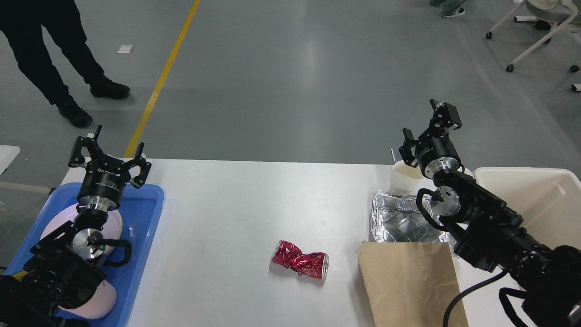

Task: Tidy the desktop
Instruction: 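Lift the right gripper off the foil tray and raise it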

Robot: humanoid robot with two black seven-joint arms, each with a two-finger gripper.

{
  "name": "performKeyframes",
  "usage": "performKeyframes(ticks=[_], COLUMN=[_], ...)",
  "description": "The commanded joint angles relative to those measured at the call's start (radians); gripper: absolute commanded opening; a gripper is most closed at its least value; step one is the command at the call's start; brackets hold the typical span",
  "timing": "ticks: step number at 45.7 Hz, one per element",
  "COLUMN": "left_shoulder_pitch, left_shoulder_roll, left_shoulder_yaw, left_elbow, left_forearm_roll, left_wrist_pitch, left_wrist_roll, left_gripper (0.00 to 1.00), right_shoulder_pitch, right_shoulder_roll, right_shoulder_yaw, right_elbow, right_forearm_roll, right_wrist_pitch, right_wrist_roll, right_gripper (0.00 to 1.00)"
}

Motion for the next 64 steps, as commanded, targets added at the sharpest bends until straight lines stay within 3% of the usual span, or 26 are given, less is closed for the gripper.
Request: performKeyframes(ticks=[1,28,33,40,44,47,53,57,64], left_shoulder_pitch=[0.000,0.000,0.000,0.000,0.000,0.000,0.000,0.000,0.000], left_shoulder_roll=[0.000,0.000,-0.001,0.000,0.000,0.000,0.000,0.000,0.000], left_shoulder_yaw=[0.000,0.000,0.000,0.000,0.000,-0.001,-0.001,0.000,0.000], left_elbow=[0.000,0.000,0.000,0.000,0.000,0.000,0.000,0.000,0.000], left_forearm_roll=[0.000,0.000,0.000,0.000,0.000,0.000,0.000,0.000,0.000], left_wrist_pitch=[0.000,0.000,0.000,0.000,-0.001,0.000,-0.001,0.000,-0.001], left_wrist_roll=[0.000,0.000,0.000,0.000,0.000,0.000,0.000,0.000,0.000], left_gripper=[0.96,0.96,0.96,0.96,0.96,0.96,0.96,0.96,0.96], right_shoulder_pitch=[0.006,0.072,0.150,0.320,0.412,0.455,0.538,0.598,0.718], right_shoulder_roll=[-0.002,-0.028,-0.096,-0.118,-0.107,-0.081,-0.064,-0.064,-0.063], right_shoulder_yaw=[0.002,-0.064,-0.320,-0.879,-1.159,-1.322,-1.547,-1.655,-1.751], right_elbow=[0.000,0.004,0.015,0.007,0.009,0.007,0.024,0.088,0.265], right_forearm_roll=[0.001,-0.022,-0.057,-0.068,-0.055,-0.045,-0.013,-0.011,-0.009], right_wrist_pitch=[0.003,0.008,0.012,0.020,0.035,0.093,0.218,0.308,0.370], right_wrist_roll=[-0.005,0.003,-0.008,-0.040,-0.100,-0.170,-0.293,-0.304,-0.302], right_gripper=[1.00,1.00,1.00,1.00,1.00,1.00,1.00,1.00,1.00])
